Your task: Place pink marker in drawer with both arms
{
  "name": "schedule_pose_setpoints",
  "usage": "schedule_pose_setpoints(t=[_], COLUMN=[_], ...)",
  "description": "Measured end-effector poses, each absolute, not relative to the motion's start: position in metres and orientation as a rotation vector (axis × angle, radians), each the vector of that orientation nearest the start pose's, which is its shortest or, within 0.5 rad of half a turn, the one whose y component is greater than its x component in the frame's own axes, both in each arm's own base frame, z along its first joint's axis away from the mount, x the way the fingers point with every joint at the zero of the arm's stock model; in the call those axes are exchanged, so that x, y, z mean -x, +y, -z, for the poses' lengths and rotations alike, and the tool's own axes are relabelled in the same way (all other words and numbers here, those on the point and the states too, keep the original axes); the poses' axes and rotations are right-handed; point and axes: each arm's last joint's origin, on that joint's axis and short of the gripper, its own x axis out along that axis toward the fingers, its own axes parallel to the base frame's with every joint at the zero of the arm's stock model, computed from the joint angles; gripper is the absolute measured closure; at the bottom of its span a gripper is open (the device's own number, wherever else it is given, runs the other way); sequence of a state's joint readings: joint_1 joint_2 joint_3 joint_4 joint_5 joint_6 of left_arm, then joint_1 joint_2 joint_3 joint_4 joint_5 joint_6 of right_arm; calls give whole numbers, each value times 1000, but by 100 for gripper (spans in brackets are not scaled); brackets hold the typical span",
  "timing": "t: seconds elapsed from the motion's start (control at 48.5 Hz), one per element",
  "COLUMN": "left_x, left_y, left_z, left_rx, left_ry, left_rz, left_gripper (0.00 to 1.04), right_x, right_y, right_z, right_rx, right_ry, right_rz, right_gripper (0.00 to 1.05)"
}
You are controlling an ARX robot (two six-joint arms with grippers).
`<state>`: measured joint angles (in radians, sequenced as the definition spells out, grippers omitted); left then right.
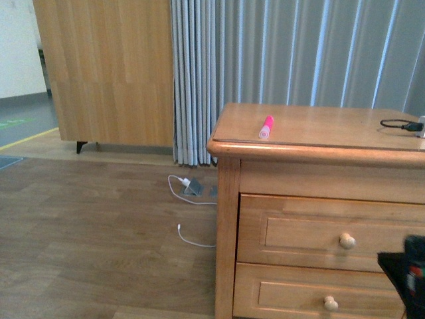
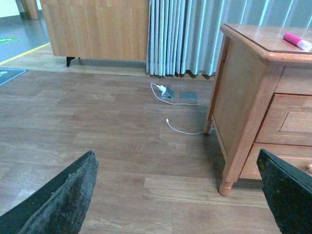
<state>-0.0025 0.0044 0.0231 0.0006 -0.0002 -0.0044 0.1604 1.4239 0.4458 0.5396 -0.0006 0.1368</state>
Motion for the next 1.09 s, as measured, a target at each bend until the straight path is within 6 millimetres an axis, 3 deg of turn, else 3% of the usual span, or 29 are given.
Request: schedule_pose_setpoints(t=[0.433, 0.66, 0.784, 1.093], left_x=[-97, -97, -97, -97], left_y=[0, 0, 0, 0], left_z=[-171, -171, -171, -171], left_rx=[4, 4, 4, 4], left_ry=[-19, -19, -19, -19], left_rz=[2, 2, 2, 2], left_gripper=[6, 6, 6, 6], right_x=[-362, -409, -425, -431], right_y=[70, 66, 56, 47], right_z=[-113, -92, -80, -63], right_rx=[-71, -64, -61, -64], right_ry=[460, 444, 459, 495], right_rz=[-99, -39, 1, 33], right_gripper=[8, 8, 8, 8])
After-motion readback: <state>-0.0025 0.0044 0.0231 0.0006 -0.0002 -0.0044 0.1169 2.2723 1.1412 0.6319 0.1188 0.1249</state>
